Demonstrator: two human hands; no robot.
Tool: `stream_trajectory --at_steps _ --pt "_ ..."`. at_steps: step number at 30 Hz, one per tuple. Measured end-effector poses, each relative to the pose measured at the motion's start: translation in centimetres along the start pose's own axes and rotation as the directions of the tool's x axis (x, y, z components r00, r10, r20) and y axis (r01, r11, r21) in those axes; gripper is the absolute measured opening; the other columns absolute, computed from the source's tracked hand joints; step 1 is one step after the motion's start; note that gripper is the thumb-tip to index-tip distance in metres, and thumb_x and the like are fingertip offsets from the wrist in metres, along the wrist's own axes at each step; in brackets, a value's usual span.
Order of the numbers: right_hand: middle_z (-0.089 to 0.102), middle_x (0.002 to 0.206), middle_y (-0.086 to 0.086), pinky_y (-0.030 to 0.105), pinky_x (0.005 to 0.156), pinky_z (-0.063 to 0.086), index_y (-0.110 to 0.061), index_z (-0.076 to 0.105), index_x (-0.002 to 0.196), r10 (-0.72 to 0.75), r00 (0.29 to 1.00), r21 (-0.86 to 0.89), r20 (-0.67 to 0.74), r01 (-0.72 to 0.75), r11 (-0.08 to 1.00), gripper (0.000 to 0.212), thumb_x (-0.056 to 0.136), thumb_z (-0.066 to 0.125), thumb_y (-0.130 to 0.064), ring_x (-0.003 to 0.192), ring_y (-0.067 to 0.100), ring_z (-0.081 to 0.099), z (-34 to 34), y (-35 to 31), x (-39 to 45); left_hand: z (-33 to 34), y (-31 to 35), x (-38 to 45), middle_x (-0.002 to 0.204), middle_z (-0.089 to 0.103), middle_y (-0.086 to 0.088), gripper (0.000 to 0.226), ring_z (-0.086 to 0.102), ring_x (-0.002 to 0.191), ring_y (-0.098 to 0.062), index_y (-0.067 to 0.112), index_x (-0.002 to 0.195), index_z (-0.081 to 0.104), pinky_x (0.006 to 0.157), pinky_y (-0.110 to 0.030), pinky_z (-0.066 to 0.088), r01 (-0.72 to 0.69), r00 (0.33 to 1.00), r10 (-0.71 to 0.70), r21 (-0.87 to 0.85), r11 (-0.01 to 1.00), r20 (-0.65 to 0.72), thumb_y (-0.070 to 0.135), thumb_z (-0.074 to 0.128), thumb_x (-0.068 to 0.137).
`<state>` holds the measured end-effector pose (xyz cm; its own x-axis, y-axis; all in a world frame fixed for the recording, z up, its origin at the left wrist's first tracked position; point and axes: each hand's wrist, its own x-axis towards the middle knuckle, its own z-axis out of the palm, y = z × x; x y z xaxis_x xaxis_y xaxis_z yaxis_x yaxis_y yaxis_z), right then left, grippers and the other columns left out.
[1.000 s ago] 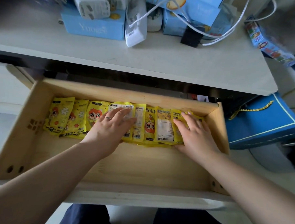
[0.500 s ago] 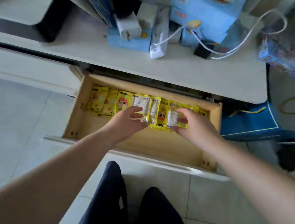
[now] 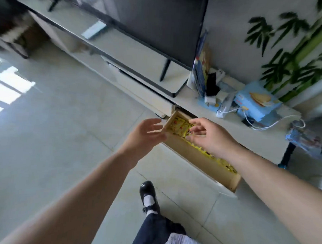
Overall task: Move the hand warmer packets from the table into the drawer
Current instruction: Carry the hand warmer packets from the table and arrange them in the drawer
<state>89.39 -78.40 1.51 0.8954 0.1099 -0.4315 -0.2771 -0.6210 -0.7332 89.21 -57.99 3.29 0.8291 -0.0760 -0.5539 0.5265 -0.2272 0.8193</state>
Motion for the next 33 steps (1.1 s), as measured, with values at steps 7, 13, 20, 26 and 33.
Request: stream_trajectory --at_steps 7,13,20,26,33 --pt "0.06 0.118 -0.003 0.035 0.101 0.046 -0.024 0.05 0.128 -0.246 0.937 -0.088 0.25 0.275 0.958 0.053 0.08 0.072 -0.03 0.113 0.011 0.056 3.1 -15.5 -6.4 -9.2 3.3 -14.6 0.121 0.063 0.0 0.048 0.064 0.091 -0.002 0.019 0.124 0.055 0.062 -0.007 0.048 -0.096 0.962 0.054 -0.146 0.985 -0.266 0.015 0.074 0.079" --pt "0.058 0.124 -0.001 0.029 0.097 0.046 -0.023 0.05 0.13 -0.399 0.809 -0.133 0.431 0.495 0.859 0.055 0.08 0.072 -0.032 0.114 0.011 0.054 9.0 -25.4 -12.3 -16.1 0.8 -26.3 0.123 0.062 -0.004 0.05 0.063 0.093 -0.007 0.017 0.126 0.054 0.063 -0.009 0.047 -0.184 0.875 0.042 -0.253 0.95 -0.481 0.012 0.072 0.08" --pt "0.059 0.124 0.001 0.024 0.093 0.043 -0.019 0.05 0.131 -0.499 0.623 -0.136 0.602 0.696 0.705 0.058 0.08 0.072 -0.034 0.108 0.011 0.055 19.4 -33.7 -22.5 -22.4 -6.7 -41.8 0.123 0.062 -0.002 0.051 0.063 0.097 -0.003 0.019 0.127 0.054 0.075 -0.016 0.047 -0.257 0.725 -0.031 -0.312 0.915 -0.688 0.017 0.072 0.08" --pt "0.06 0.125 0.005 0.03 0.099 0.047 -0.018 0.051 0.131 -0.519 0.468 -0.064 0.715 0.783 0.619 0.059 0.078 0.073 -0.032 0.112 0.016 0.057 30.1 -37.6 -33.7 -25.6 -15.3 -55.3 0.124 0.061 -0.003 0.051 0.062 0.097 -0.001 0.017 0.13 0.051 0.067 -0.009 0.047 -0.304 0.599 -0.104 -0.345 0.888 -0.794 0.017 0.07 0.082" --pt "0.059 0.124 0.001 0.02 0.089 0.046 -0.02 0.05 0.131 -0.461 0.317 0.017 0.829 0.809 0.587 0.055 0.081 0.07 -0.032 0.107 0.01 0.054 43.7 -39.7 -47.4 -27.3 -26.6 -71.2 0.124 0.06 -0.011 0.05 0.06 0.101 -0.011 0.01 0.13 0.05 0.063 -0.005 0.049 -0.323 0.416 -0.225 -0.375 0.869 -0.881 0.01 0.069 0.083"
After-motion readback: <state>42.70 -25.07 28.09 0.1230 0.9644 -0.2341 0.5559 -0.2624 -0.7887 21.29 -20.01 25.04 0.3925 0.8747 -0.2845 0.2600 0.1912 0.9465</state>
